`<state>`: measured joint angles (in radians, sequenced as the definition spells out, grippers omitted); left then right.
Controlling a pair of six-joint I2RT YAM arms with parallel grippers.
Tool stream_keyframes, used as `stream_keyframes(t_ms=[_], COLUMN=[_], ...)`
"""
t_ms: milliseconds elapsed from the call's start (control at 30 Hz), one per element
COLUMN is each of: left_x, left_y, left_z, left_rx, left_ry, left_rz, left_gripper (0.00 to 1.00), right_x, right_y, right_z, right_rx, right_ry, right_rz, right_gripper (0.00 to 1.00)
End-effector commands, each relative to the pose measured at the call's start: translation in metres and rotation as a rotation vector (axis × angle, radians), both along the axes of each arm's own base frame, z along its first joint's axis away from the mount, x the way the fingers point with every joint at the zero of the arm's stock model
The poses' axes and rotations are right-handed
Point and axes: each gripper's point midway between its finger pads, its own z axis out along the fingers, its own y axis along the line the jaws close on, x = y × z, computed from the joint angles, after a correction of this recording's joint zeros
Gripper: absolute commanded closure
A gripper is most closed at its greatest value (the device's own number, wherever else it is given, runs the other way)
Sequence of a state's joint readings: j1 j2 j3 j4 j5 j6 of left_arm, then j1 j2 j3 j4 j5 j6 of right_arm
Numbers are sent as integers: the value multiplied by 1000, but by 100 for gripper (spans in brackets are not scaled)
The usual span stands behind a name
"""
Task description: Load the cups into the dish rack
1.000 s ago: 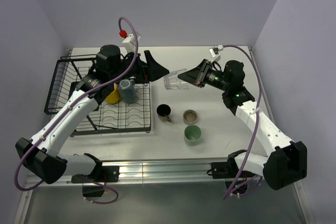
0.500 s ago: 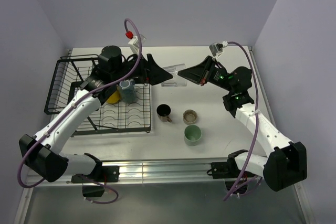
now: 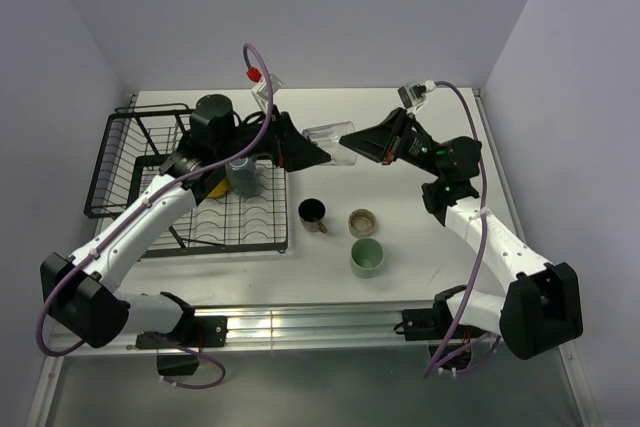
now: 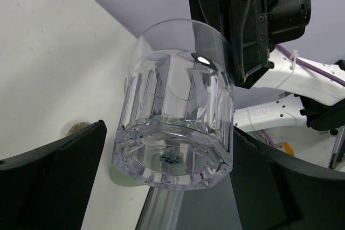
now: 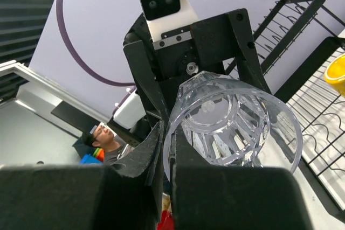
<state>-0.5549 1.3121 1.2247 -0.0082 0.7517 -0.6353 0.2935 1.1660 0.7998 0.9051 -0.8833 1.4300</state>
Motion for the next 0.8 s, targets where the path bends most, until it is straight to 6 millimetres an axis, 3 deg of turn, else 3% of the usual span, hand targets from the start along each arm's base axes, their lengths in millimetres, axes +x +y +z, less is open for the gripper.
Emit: stream_keyframes(t_ms=[0,267,467,667,767], left_x=[-9,-11,-13,-16,-14], left_y=[3,4,3,2,2], left_z=[28,43,42,39,39], left_rx=[-64,-119,-124,-124,-116], left_ry=[-73,-83,-70,-63,-60], left_rz=[-12,-2,-19,-40,-32], left_gripper=[5,9,25,55,86], right_x=[-12,-12,-10,-7,-6], right_y=[-4,-4,-4,-3,-3], right_z=[18,11,9,8,6], right_rx=[46,40,37,36,26], right_ry=[-97,-92,-89,-86,-83], right_rz=[13,8,3,1,-5], right_gripper=[100,100,100,100,100])
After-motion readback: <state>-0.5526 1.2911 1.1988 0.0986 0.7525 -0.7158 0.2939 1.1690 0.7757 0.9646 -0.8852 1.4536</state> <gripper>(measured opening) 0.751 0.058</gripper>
